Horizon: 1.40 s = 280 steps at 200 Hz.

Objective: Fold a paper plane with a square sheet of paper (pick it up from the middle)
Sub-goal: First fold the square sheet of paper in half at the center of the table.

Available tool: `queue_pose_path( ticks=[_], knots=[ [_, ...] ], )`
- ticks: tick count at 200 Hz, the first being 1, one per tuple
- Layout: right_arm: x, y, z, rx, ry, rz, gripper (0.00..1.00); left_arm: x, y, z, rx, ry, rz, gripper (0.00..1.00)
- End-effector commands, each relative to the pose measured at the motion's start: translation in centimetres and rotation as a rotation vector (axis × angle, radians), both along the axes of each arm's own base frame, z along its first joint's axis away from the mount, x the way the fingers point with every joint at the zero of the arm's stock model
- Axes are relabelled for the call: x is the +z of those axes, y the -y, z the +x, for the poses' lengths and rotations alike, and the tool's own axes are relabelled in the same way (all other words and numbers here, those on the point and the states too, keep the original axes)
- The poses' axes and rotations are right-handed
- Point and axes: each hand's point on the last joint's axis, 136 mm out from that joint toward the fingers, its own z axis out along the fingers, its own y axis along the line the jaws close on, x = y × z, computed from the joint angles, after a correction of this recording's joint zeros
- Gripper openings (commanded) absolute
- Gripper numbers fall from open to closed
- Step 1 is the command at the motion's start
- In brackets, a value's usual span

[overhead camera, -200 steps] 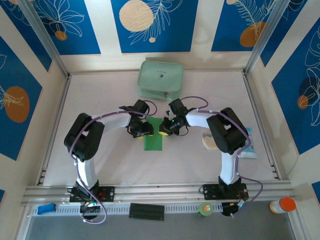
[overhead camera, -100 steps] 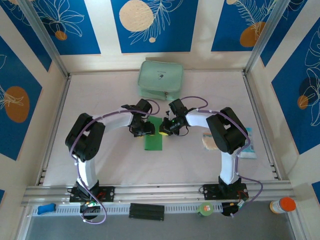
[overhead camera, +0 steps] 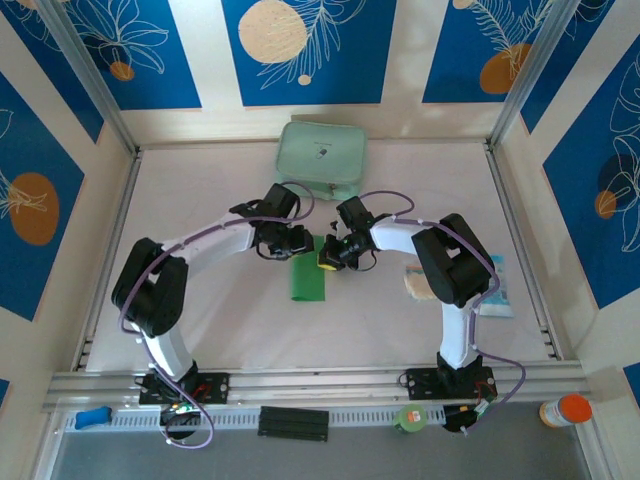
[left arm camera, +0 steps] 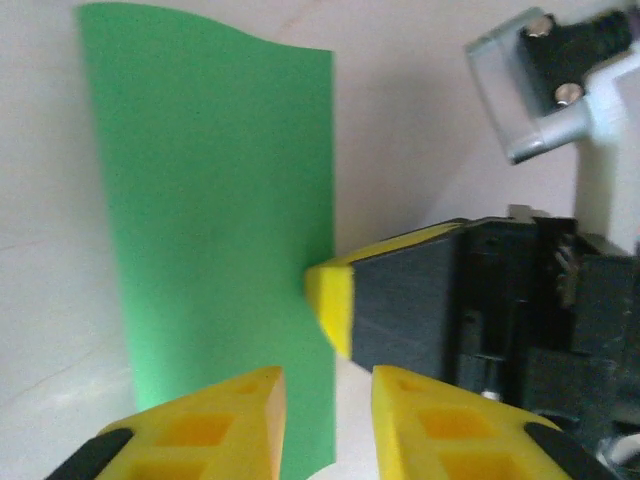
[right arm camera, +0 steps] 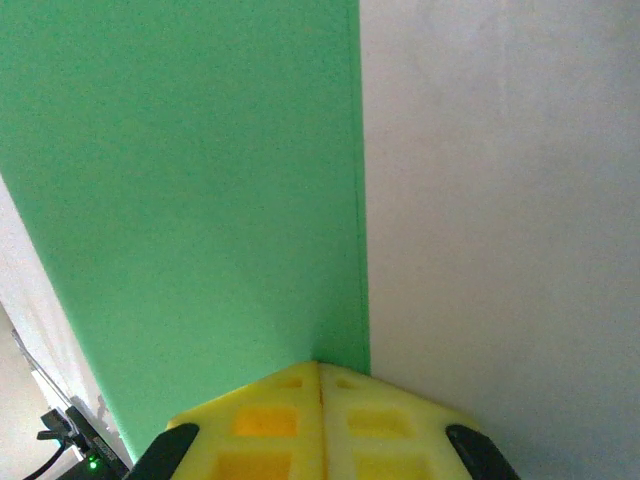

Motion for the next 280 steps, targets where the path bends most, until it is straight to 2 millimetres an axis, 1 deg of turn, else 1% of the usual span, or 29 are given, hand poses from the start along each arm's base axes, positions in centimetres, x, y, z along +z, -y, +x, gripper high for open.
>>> queue_pose_path(
  ticks=[1, 24, 46, 68, 87, 122, 143, 157, 178, 210, 229, 242, 256, 280],
  knots=[
    [-5.6, 3.6, -2.9, -0.025, -0.132, -0.216, 0.06, -1.1, 2.0, -1.0, -0.028, -0.09, -0.089, 0.22],
    [-5.7, 3.6, -3.0, -0.024, -0.135, -0.221, 0.05, -2.3, 2.3, -1.4, -0.055, -0.135, -0.077, 0.18],
    [-5.8, 3.6, -3.0, -0.019, -0.136, -0.225, 0.05, -3.9, 1.5, -1.8, -0.071, -0.16, -0.015, 0.15],
    [-5.9, 3.8, -3.2, -0.014, -0.14, -0.232, 0.05, -4.8, 1.0, -1.8, -0.081, -0.168, 0.011, 0.14],
    [-6.0, 4.0, -3.2, -0.009, -0.139, -0.244, 0.05, -5.8, 0.2, -1.9, -0.083, -0.177, 0.032, 0.13],
    [-6.4, 4.6, -3.3, 0.007, -0.13, -0.28, 0.05, -6.9, -0.9, -1.7, -0.066, -0.186, -0.003, 0.13],
    [-6.5, 4.8, -3.1, 0.025, -0.119, -0.297, 0.05, -7.6, -1.9, -1.7, -0.055, -0.193, -0.008, 0.13],
    [-6.6, 5.0, -3.1, 0.032, -0.117, -0.307, 0.05, -7.7, -2.6, -1.6, -0.047, -0.181, -0.015, 0.13],
    [-6.9, 5.2, -3.1, 0.039, -0.117, -0.32, 0.05, -7.9, -3.7, -1.8, -0.034, -0.174, -0.042, 0.14],
    [-7.4, 5.4, -3.2, 0.05, -0.124, -0.342, 0.05, -8.7, -6.2, -3.0, -0.018, -0.191, -0.024, 0.14],
    [-7.4, 5.4, -3.0, 0.055, -0.12, -0.346, 0.04, -8.7, -7.7, -3.7, -0.008, -0.195, -0.001, 0.14],
    [-7.3, 5.4, -2.9, 0.061, -0.116, -0.348, 0.04, -8.1, -8.3, -3.8, -0.001, -0.187, 0.004, 0.14],
    [-7.1, 5.3, -2.7, 0.066, -0.111, -0.347, 0.04, -6.7, -8.2, -3.5, -0.005, -0.153, -0.012, 0.14],
    [-6.7, 5.1, -2.3, 0.077, -0.095, -0.342, 0.04, -3.5, -6.6, -2.4, 0.006, -0.079, -0.114, 0.14]
  ],
)
